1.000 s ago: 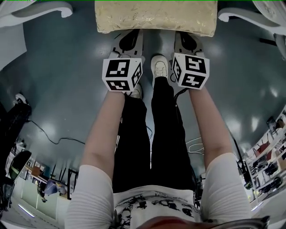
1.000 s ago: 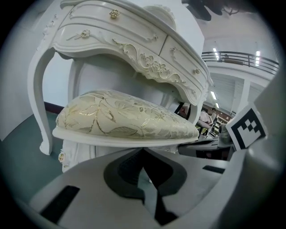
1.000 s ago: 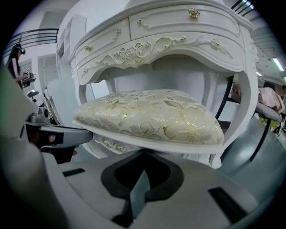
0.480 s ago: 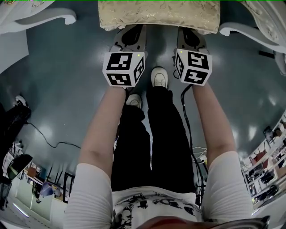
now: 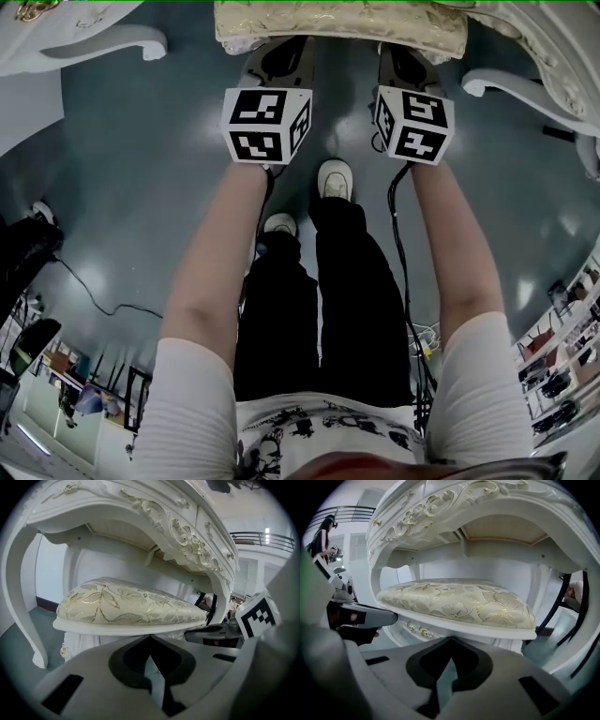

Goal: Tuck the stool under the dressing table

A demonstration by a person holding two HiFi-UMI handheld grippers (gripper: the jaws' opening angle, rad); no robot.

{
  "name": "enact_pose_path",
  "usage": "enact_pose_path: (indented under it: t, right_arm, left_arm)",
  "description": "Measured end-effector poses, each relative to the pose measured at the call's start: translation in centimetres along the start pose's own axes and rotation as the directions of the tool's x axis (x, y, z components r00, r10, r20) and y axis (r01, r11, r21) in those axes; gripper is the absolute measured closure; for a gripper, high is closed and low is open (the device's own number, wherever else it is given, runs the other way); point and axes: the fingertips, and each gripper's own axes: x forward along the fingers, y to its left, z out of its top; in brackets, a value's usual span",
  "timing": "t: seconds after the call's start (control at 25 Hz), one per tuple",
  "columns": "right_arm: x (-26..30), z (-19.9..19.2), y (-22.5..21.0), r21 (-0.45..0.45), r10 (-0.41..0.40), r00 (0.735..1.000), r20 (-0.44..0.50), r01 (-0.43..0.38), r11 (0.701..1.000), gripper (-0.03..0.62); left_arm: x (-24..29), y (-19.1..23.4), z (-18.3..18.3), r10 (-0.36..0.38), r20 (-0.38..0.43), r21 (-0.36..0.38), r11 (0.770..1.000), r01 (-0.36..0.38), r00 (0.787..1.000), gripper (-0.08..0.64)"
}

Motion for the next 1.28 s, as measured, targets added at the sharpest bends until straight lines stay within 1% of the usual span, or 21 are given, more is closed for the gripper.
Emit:
enact_pose_path:
  t: [0.12, 0.24, 0.32, 0.4, 0.6, 0.76, 0.92, 1.0, 1.12, 1.28]
  right_arm:
    - [0.6, 0.8, -0.1, -0.026, 0.006, 1.000, 0.003, -0.006, 1.000, 0.577]
    - [0.7, 1.2, -0.1, -0.020, -0.006, 1.000, 0.010, 0.007, 1.000, 0.575]
    - [0.3, 1.2, 0.3, -0.008, -0.011, 1.000, 0.013, 0.011, 1.000, 0.576]
    - [-0.5, 1.0, 1.0, 0.002, 0.002, 1.000, 0.002, -0.002, 1.000, 0.577]
    - [-4.8, 0.6, 3.4, 0.019, 0.035, 0.999, -0.019, -0.035, 0.999, 0.577]
    - [-9.8, 1.7, 4.8, 0.039, 0.032, 0.999, -0.007, -0.032, 0.999, 0.577]
    - [-15.1, 4.2, 6.3, 0.032, 0.023, 0.999, 0.024, -0.024, 0.999, 0.577]
    - [-17.9, 6.1, 7.3, 0.037, 0.026, 0.999, 0.046, -0.028, 0.999, 0.577]
    - [-22.4, 10.3, 9.0, 0.056, 0.037, 0.993, 0.111, -0.044, 0.997, 0.577]
    - [-29.8, 16.3, 11.0, 0.042, 0.053, 0.979, 0.198, -0.063, 0.997, 0.577]
  left_arm:
    - [0.5, 0.5, 0.8, 0.002, 0.016, 0.016, 1.000, -0.002, 1.000, 0.543]
    - [0.5, 0.8, 1.1, 0.005, 0.017, 0.030, 1.000, -0.006, 1.000, 0.543]
    - [0.1, 0.8, 0.9, 0.008, 0.021, 0.019, 1.000, -0.008, 1.000, 0.543]
    - [-0.9, 0.8, 0.8, 0.009, 0.025, -0.002, 1.000, -0.009, 1.000, 0.543]
    - [-4.9, -0.7, 0.5, 0.000, 0.000, -0.013, 1.000, 0.000, 1.000, 0.543]
    - [-9.5, -3.0, 1.5, -0.022, -0.002, -0.013, 1.000, 0.022, 1.000, 0.543]
    - [-14.6, -5.7, 3.8, -0.051, 0.019, 0.011, 0.999, 0.051, 0.998, 0.543]
    - [-17.5, -7.0, 5.6, -0.057, 0.038, 0.049, 0.997, 0.055, 0.998, 0.543]
    - [-21.9, -8.8, 9.6, -0.073, 0.082, 0.140, 0.988, 0.061, 0.994, 0.543]
    - [-28.5, -11.3, 15.5, -0.104, 0.140, 0.176, 0.981, 0.078, 0.985, 0.543]
